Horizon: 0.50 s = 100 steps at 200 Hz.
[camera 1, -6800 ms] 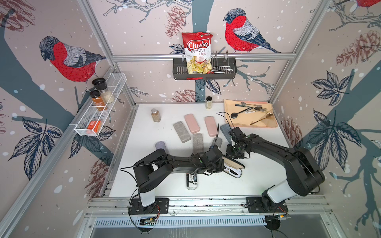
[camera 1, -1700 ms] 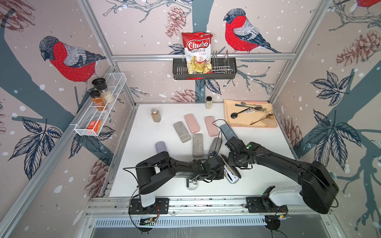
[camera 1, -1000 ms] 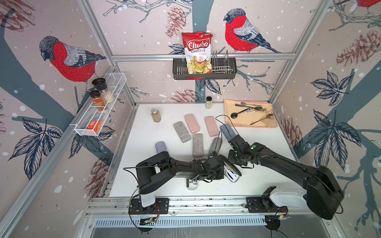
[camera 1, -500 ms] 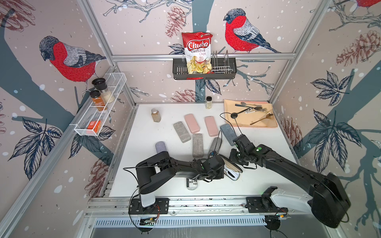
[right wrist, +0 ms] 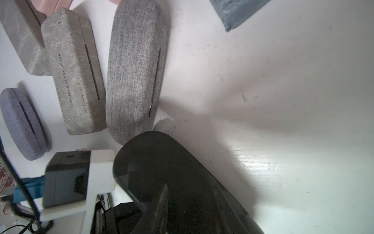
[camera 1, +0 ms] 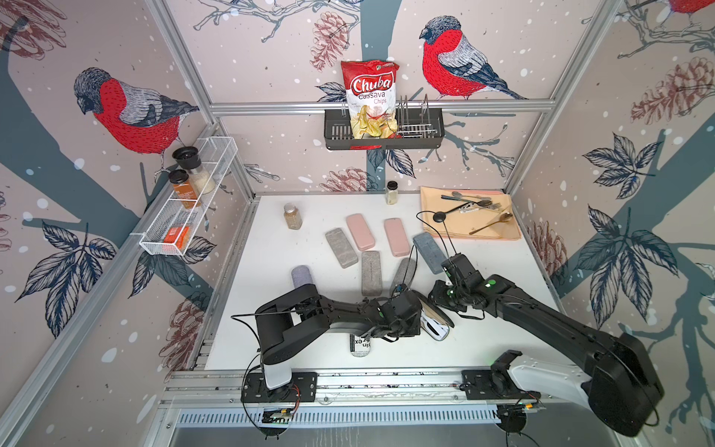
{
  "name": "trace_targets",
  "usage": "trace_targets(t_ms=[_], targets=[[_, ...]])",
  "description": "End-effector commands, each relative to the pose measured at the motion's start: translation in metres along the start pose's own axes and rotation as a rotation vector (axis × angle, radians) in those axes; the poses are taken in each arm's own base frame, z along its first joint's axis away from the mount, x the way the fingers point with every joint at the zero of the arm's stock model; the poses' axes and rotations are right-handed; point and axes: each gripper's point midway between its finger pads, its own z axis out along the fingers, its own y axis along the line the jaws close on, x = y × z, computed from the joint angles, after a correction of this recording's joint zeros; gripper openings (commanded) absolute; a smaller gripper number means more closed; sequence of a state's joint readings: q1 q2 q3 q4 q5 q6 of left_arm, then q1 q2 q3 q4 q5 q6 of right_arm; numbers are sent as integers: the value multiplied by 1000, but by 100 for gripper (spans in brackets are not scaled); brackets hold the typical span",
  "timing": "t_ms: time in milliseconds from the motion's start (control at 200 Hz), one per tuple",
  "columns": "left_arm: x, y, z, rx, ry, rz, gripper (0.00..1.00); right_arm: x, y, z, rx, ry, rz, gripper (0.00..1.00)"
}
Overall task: Close the glasses case
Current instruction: Close the glasses case at the center of the board.
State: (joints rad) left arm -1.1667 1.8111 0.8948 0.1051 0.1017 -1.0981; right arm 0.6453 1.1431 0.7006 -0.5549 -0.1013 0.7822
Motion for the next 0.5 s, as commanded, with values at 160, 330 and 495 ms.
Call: trace_targets(t_ms=[160, 330, 495], targets=[[-6, -3, 1, 3, -25, 18, 0, 4, 3, -5, -31, 6, -19, 38], [-6, -2, 2, 3, -21, 16, 0, 8, 1, -3, -32, 19, -19, 38], [-6, -1, 2, 0, -21, 16, 0, 7, 0, -3, -27, 14, -22, 38]])
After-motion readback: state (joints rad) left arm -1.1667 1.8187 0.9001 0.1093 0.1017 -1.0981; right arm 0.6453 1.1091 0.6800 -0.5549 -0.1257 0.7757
